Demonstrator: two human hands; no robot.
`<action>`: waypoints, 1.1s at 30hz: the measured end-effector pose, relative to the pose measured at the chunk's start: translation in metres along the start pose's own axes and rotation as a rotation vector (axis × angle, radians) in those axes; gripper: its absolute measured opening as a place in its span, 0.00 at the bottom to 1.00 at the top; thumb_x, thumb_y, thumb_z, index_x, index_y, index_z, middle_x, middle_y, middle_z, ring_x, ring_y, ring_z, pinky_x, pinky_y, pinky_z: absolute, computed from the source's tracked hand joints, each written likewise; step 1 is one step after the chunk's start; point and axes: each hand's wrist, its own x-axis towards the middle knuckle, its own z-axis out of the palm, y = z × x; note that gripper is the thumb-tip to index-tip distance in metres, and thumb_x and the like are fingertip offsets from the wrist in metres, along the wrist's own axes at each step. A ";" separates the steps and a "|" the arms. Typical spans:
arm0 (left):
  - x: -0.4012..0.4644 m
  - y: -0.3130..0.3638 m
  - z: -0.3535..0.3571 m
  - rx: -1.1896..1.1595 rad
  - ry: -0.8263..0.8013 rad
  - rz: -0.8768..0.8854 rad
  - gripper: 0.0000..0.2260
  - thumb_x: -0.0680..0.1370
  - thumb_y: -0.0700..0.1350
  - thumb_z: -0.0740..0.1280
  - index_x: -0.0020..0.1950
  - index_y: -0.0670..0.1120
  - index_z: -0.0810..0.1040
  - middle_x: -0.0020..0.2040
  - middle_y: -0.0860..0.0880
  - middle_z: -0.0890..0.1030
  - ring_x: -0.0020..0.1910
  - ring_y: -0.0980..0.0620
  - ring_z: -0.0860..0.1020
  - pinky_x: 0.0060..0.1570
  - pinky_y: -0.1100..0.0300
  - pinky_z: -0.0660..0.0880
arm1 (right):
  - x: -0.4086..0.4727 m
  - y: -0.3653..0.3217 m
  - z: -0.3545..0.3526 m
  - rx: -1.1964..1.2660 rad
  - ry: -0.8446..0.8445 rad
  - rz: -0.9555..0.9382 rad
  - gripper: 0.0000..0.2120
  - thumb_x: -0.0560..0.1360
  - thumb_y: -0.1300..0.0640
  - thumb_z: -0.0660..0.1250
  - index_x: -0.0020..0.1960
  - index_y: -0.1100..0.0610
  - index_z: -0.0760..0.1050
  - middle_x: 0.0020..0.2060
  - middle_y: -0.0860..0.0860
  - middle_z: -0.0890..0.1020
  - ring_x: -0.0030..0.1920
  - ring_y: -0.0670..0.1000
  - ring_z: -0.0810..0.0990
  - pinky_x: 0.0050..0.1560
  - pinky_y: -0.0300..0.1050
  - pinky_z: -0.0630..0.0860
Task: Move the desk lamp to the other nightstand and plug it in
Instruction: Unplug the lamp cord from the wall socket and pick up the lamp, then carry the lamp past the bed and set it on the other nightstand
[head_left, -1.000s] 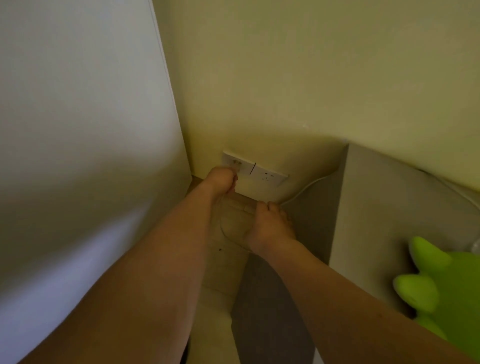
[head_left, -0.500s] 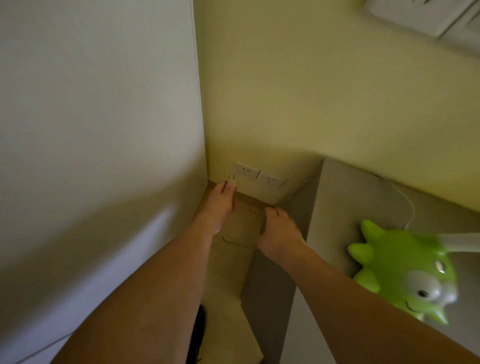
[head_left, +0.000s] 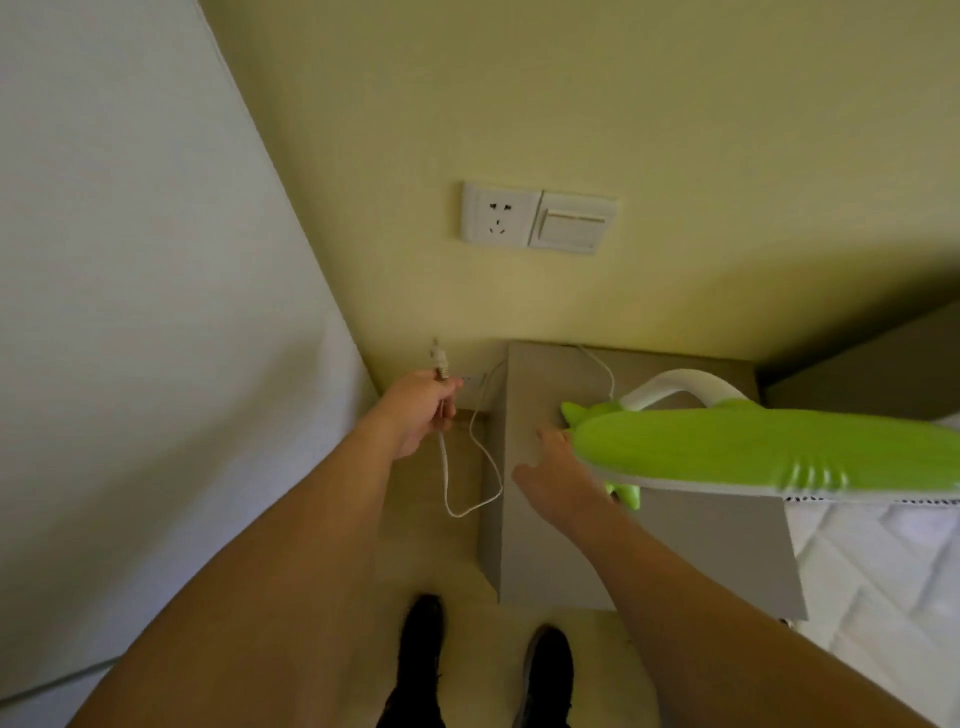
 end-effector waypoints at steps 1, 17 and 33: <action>-0.005 0.010 0.009 0.006 -0.050 0.002 0.10 0.81 0.43 0.59 0.59 0.44 0.75 0.37 0.47 0.73 0.33 0.52 0.72 0.31 0.60 0.73 | -0.007 0.005 -0.004 0.000 -0.043 0.026 0.24 0.79 0.54 0.55 0.73 0.60 0.60 0.66 0.61 0.74 0.65 0.63 0.74 0.65 0.55 0.70; -0.093 0.082 0.101 0.238 0.003 -0.006 0.06 0.77 0.38 0.59 0.40 0.43 0.71 0.30 0.47 0.66 0.24 0.53 0.60 0.16 0.70 0.57 | -0.107 0.019 -0.078 -0.224 -0.155 -0.045 0.28 0.74 0.44 0.64 0.67 0.60 0.71 0.69 0.58 0.73 0.68 0.60 0.72 0.68 0.54 0.70; -0.095 0.126 0.150 0.278 -0.004 0.090 0.06 0.80 0.38 0.59 0.49 0.41 0.75 0.32 0.44 0.71 0.27 0.49 0.69 0.27 0.58 0.71 | -0.095 0.024 -0.234 -0.147 0.089 -0.097 0.12 0.77 0.57 0.60 0.54 0.63 0.77 0.54 0.62 0.81 0.52 0.61 0.81 0.46 0.47 0.74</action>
